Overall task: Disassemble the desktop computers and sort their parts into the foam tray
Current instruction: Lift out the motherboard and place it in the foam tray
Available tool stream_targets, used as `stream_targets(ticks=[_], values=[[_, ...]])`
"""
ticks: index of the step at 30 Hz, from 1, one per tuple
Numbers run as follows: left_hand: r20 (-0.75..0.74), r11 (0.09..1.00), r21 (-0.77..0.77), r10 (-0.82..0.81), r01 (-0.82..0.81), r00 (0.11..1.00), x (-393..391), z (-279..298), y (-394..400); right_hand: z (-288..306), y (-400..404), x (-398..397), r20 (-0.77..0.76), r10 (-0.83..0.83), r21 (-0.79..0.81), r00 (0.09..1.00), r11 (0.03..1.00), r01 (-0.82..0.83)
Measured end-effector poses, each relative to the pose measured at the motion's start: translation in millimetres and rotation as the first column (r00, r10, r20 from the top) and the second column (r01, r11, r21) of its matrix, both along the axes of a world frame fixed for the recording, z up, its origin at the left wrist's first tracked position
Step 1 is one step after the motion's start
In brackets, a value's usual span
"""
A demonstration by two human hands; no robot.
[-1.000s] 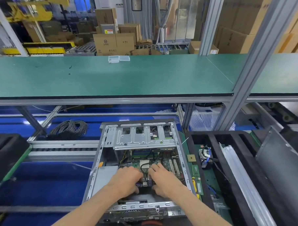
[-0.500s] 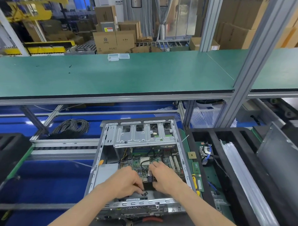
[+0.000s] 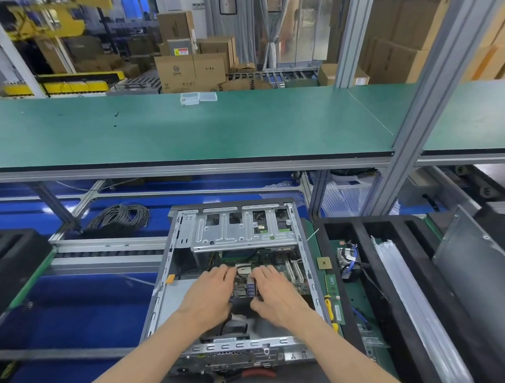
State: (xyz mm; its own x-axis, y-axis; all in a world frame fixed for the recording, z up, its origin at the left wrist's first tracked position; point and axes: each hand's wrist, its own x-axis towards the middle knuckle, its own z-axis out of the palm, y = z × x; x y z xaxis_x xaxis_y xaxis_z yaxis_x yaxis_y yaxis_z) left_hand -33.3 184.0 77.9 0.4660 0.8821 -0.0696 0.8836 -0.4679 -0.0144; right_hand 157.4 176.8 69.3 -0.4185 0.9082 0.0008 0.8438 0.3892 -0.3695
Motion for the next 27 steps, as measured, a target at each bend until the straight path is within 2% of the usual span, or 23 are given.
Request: stream_targets(ticks=[2,4,11,14,16,18,19,20,22,23,24,27], values=[[-0.126,0.997,-0.018,0.069,-0.072,0.990,6,-2,3,2,-1,-3,-0.025,0.001,-0.006,1.000,1.000,-0.001],[-0.166,0.995,-0.028,0.085,-0.091,0.982,9,-1,3,4,-3,-5,-0.069,-0.017,-0.042,0.997,0.999,0.014],[-0.144,0.999,0.010,0.048,-0.047,0.988,3,-3,4,33,18,-9,-0.170,-0.173,-0.302,0.970,0.946,0.116],[-0.119,0.999,0.000,0.041,-0.041,0.992,2,-1,3,47,27,-4,-0.303,-0.299,-0.425,0.905,0.892,0.153],[-0.104,0.999,0.010,0.039,-0.038,0.994,1,-3,3,52,31,2,-0.383,-0.356,-0.392,0.852,0.898,0.199],[-0.092,0.999,0.024,0.040,-0.038,0.995,1,-3,3,51,34,14,-0.279,-0.302,-0.253,0.912,0.939,0.234],[-0.085,0.999,0.029,0.040,-0.037,0.996,1,-3,3,52,33,20,-0.112,-0.227,-0.173,0.967,0.963,0.206],[-0.081,0.999,0.032,0.040,-0.038,0.996,2,-3,3,53,31,25,0.083,-0.148,-0.108,0.986,0.982,0.156],[-0.074,0.999,0.029,0.046,-0.044,0.996,2,-4,4,52,25,34,0.328,-0.055,-0.066,0.943,0.994,0.081],[-0.070,0.998,0.029,0.052,-0.051,0.996,2,-4,4,51,23,37,0.375,-0.026,-0.057,0.927,0.997,0.052],[-0.068,0.998,0.030,0.059,-0.057,0.996,2,-4,4,51,20,39,0.357,-0.022,-0.034,0.934,0.999,0.036],[-0.056,0.996,0.038,0.080,-0.078,0.995,1,2,8,43,9,45,0.169,-0.068,0.117,0.983,0.992,0.048]])
